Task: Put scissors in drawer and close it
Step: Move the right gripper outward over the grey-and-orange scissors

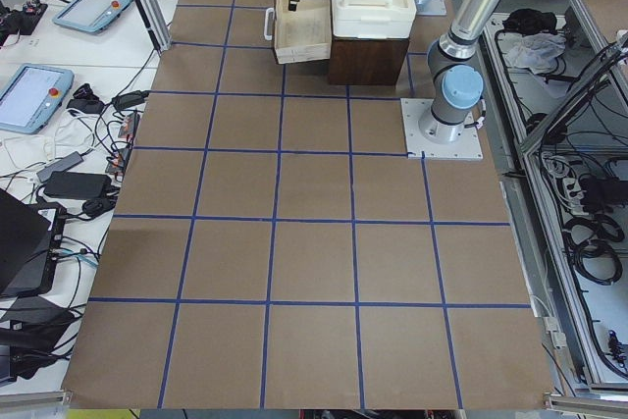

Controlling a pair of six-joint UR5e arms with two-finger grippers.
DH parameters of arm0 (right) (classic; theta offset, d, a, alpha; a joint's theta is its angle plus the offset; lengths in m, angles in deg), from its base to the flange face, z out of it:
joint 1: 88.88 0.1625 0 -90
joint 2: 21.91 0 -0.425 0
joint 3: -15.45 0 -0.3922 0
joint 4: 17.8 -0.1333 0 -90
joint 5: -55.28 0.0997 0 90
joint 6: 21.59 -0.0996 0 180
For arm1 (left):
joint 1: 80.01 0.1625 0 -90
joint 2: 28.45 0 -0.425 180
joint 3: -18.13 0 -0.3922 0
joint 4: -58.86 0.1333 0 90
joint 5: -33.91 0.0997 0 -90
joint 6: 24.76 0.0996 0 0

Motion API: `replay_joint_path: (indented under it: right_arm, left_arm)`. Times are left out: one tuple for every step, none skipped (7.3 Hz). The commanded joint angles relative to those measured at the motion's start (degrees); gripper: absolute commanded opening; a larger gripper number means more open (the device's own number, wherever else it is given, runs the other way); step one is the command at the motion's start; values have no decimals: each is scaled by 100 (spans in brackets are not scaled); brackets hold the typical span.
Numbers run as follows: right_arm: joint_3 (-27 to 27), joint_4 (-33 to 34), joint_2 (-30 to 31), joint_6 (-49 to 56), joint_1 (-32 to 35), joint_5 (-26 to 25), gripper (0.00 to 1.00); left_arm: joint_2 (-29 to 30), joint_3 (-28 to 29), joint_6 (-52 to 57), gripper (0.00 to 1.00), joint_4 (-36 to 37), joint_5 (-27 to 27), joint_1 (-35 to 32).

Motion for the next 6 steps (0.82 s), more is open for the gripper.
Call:
replay_joint_path:
  right_arm:
    - [-2,68,-8,-13,0,1,100]
    - [-2,95,-26,74,-35,10,100]
    - [-2,17,-26,83,-35,10,100]
    - [7,60,0,101,-44,1,100]
    - [7,104,-26,536,-79,27,100]
    - [16,269,-43,1445,-166,45,100]
  left_arm:
    - [0,0,9,100,0,0,2]
    - [0,0,9,100,0,0,2]
    - [0,-9,9,100,0,0,2]
    - [0,0,9,100,0,9,2]
    - [0,0,17,100,0,9,2]
    - [-9,0,18,100,0,17,2]
